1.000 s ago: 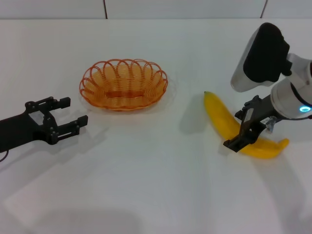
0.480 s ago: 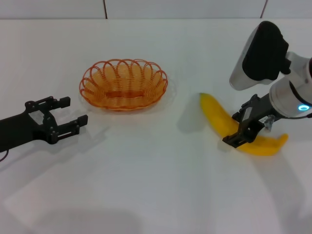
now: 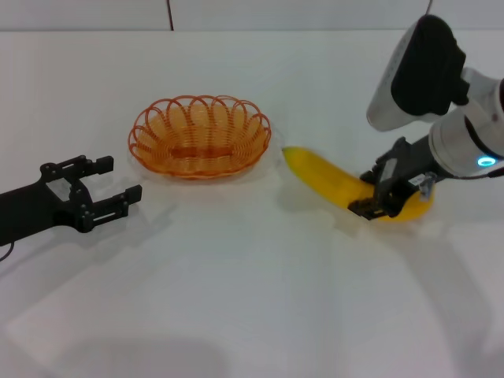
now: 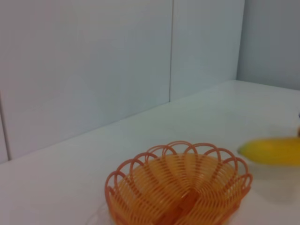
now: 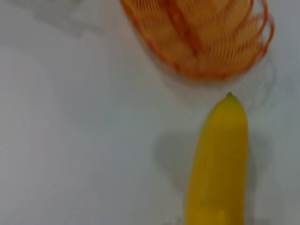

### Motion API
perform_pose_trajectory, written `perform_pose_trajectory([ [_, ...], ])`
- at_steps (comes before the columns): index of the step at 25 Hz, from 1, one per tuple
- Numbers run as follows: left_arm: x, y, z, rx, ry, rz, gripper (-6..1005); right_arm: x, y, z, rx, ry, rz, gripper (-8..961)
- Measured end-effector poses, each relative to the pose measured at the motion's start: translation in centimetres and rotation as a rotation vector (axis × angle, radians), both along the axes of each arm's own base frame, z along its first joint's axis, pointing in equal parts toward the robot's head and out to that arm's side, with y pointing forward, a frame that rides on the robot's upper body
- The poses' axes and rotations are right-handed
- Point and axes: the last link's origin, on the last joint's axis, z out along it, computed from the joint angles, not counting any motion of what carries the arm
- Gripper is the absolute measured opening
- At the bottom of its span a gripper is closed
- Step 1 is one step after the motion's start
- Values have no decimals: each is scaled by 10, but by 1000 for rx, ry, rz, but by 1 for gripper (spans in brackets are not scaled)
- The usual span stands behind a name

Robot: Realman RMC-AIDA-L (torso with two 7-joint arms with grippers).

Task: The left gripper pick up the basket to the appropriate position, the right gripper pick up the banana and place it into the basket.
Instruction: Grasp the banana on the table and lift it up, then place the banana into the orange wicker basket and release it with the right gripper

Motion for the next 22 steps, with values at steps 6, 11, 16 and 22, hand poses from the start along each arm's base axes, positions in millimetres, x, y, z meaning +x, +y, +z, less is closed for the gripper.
perform_pose_trajectory([
  [6, 1, 0, -1, 1, -2, -1, 727, -21, 4, 10, 52, 37, 95, 484],
  [11, 2, 0, -2, 2, -2, -9, 727, -40, 10, 8, 66, 89, 182, 484],
  [16, 4, 2, -3, 4, -1, -18, 727, -68, 15, -14, 42, 159, 297, 483],
  [22, 6, 3, -3, 3, -2, -23, 727, -95, 20, -41, 32, 172, 404, 482],
])
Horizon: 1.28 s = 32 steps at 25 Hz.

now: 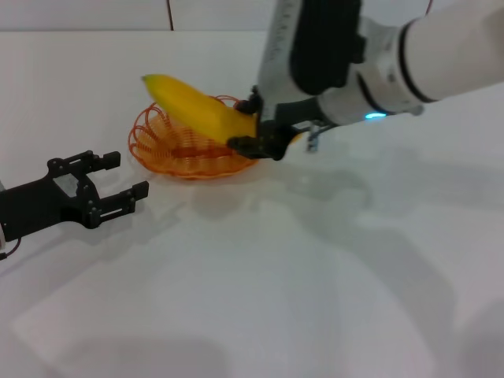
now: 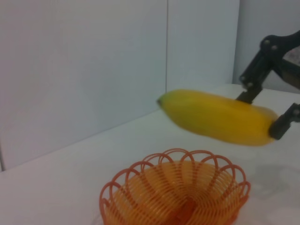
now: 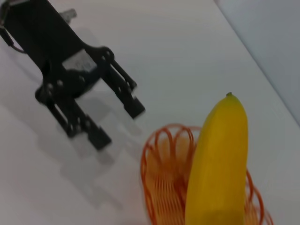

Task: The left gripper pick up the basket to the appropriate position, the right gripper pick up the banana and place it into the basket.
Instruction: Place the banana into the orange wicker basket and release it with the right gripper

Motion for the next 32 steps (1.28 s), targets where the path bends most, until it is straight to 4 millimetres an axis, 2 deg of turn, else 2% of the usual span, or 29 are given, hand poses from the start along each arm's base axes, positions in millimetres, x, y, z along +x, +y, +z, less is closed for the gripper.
perform_pose_trajectory([
  [3, 1, 1, 0, 0, 0, -3, 727, -10, 5, -18, -9, -12, 33, 482],
  [11, 2, 1, -1, -6, -1, -4, 727, -13, 17, -41, 6, -29, 48, 491],
  [22, 5, 3, -3, -10, -3, -14, 727, -7, 28, -48, 30, -58, 43, 552],
  [32, 5, 3, -3, -10, -3, -15, 727, -6, 29, -54, 31, -59, 43, 608],
])
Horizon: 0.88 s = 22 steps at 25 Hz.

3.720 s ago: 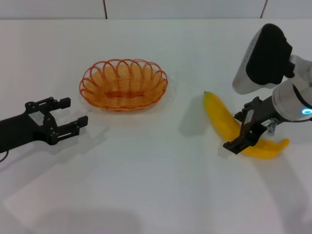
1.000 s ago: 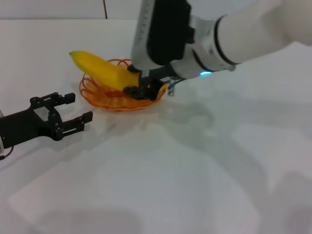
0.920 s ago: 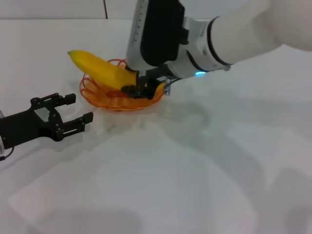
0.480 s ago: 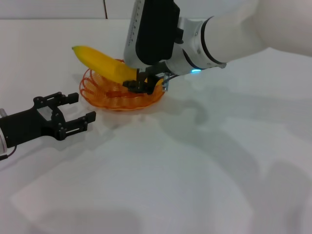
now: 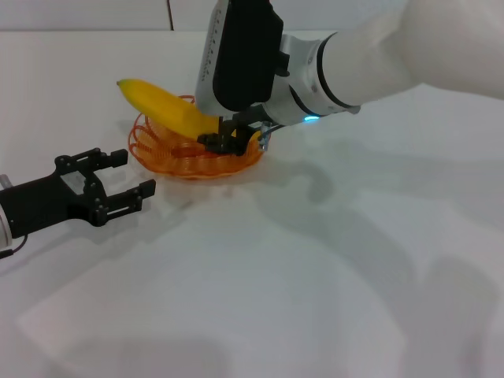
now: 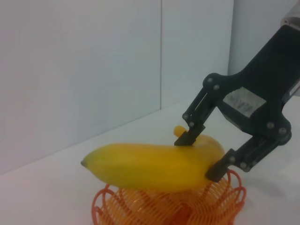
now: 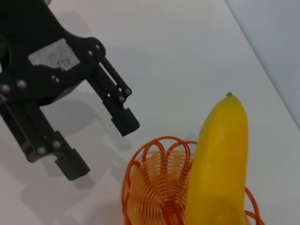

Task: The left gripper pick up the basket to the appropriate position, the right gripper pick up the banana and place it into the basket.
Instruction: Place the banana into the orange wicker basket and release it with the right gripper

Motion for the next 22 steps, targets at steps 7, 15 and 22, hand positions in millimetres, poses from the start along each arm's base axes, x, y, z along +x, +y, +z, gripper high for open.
perform_pose_trajectory([
  [7, 0, 0, 0, 2, -1, 2, 727, 3, 1, -1, -1, 4, -14, 647],
  [15, -4, -4, 1, 4, -2, 15, 727, -1, -12, 2, -32, 68, -24, 766],
  [22, -7, -6, 1, 7, 1, 19, 727, 2, -39, 28, -89, 191, 29, 857],
])
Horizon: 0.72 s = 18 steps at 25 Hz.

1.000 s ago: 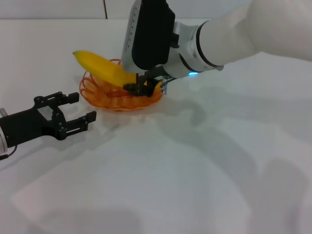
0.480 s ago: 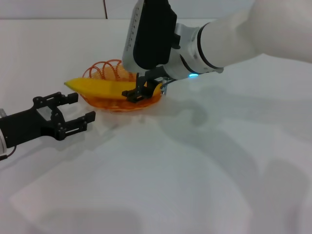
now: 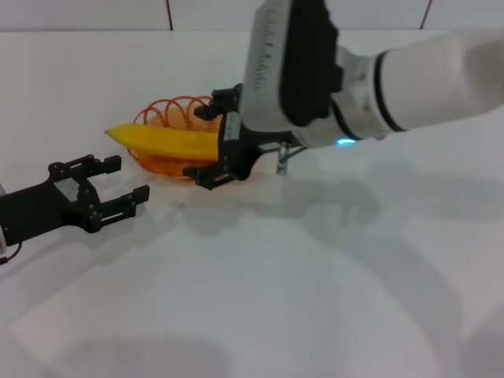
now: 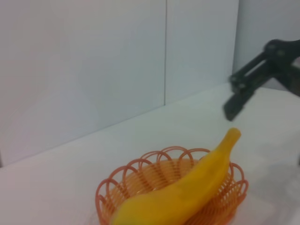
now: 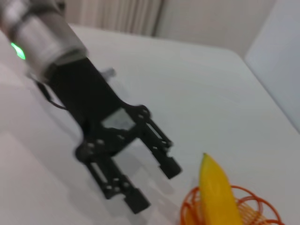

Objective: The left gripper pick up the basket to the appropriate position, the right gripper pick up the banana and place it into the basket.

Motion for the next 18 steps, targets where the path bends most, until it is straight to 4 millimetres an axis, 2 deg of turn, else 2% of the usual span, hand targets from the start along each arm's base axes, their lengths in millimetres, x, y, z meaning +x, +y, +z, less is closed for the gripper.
perform_pose_trajectory([
  [6, 0, 0, 1, 9, -3, -1, 727, 16, 1, 20, -28, 90, -30, 855],
  [7, 0, 1, 2, 18, -6, -4, 727, 26, 5, 28, -23, 126, -54, 855],
  [8, 0, 1, 2, 18, -6, -4, 727, 26, 5, 28, -23, 126, -54, 855],
  [18, -1, -1, 4, 40, -13, -4, 727, 81, 14, 59, -37, 270, -136, 856],
])
